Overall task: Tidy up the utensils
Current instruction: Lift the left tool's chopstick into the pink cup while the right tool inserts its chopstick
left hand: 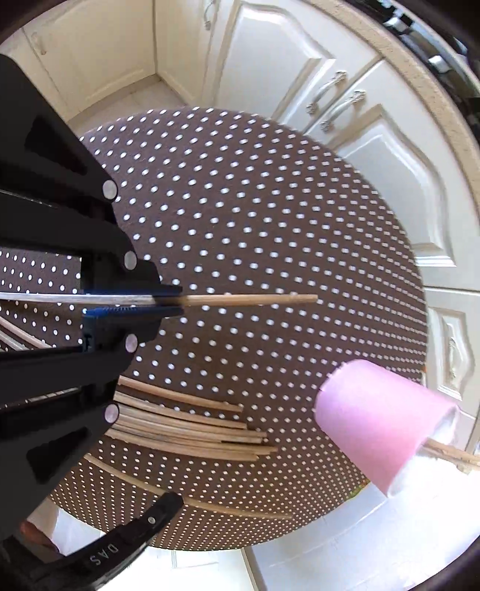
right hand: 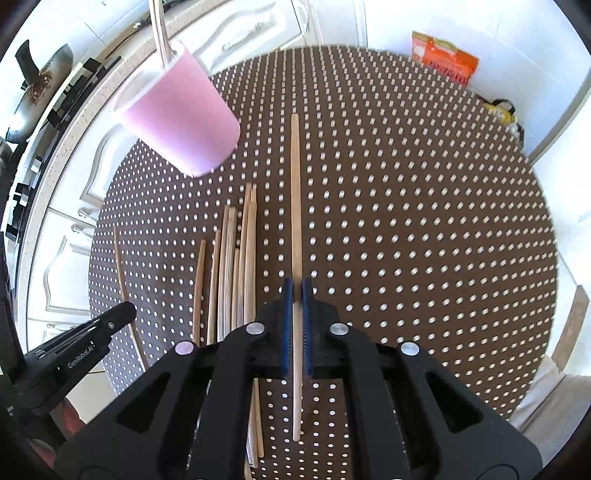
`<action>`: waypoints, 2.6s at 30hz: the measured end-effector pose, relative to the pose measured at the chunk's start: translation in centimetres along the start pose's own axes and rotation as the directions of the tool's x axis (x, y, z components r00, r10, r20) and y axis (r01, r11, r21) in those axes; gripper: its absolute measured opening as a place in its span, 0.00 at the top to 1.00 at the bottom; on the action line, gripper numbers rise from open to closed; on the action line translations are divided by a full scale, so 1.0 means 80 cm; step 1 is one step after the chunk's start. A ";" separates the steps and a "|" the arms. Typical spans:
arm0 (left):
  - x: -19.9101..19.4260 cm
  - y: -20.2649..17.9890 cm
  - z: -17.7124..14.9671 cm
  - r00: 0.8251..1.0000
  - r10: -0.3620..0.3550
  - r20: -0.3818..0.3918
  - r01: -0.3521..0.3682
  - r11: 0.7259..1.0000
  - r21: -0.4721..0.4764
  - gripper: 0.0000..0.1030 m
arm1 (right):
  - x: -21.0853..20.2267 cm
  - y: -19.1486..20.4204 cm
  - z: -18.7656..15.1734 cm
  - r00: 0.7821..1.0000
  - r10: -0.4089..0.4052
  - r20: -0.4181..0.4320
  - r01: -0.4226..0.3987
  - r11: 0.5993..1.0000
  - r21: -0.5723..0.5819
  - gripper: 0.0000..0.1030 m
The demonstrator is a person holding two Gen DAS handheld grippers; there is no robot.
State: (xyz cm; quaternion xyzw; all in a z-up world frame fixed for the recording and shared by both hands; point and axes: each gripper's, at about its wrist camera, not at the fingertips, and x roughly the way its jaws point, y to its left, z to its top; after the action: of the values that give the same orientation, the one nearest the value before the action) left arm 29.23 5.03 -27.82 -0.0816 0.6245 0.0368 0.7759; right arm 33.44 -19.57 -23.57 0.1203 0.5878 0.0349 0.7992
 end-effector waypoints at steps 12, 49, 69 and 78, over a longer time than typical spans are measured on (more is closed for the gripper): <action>-0.079 -0.040 0.006 0.980 0.007 0.201 -0.030 0.993 0.111 0.94 | -0.083 0.003 0.029 0.991 -0.018 0.131 0.021 0.999 -0.024 0.95; -0.281 -0.056 0.130 0.832 -0.185 0.524 0.144 0.983 0.118 0.94 | -0.204 0.082 0.159 0.852 0.071 0.519 -0.089 0.996 0.010 0.95; -0.245 -0.082 0.193 0.848 -0.211 0.487 0.160 0.976 0.145 0.94 | -0.124 0.099 0.202 0.899 0.062 0.434 -0.076 0.997 0.014 0.95; -0.189 -0.088 0.203 0.897 -0.173 0.408 0.126 0.982 0.138 0.94 | -0.082 0.091 0.203 0.935 0.053 0.350 -0.066 0.997 0.026 0.94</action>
State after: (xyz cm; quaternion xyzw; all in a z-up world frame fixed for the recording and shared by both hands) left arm 42.73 1.60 -9.15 -0.0775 0.4371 -0.0402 0.8952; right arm 47.42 -16.29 -11.26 0.1571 0.4333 0.0263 0.8870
